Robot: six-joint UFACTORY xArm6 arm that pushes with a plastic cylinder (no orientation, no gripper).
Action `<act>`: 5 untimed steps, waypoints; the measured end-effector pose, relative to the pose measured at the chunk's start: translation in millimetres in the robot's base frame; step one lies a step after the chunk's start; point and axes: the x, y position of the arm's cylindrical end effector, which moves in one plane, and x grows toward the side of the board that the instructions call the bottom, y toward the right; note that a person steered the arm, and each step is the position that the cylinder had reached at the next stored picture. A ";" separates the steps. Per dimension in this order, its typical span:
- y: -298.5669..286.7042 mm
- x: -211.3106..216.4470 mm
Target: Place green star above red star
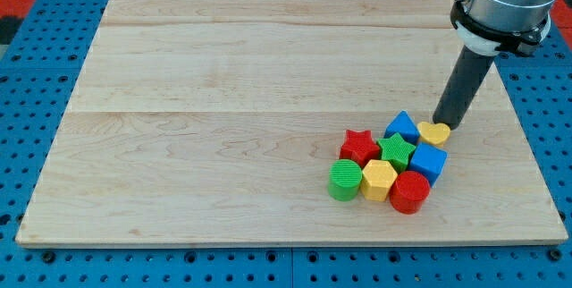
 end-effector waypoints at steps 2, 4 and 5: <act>28.3 27.2; 28.3 28.8; 34.8 49.3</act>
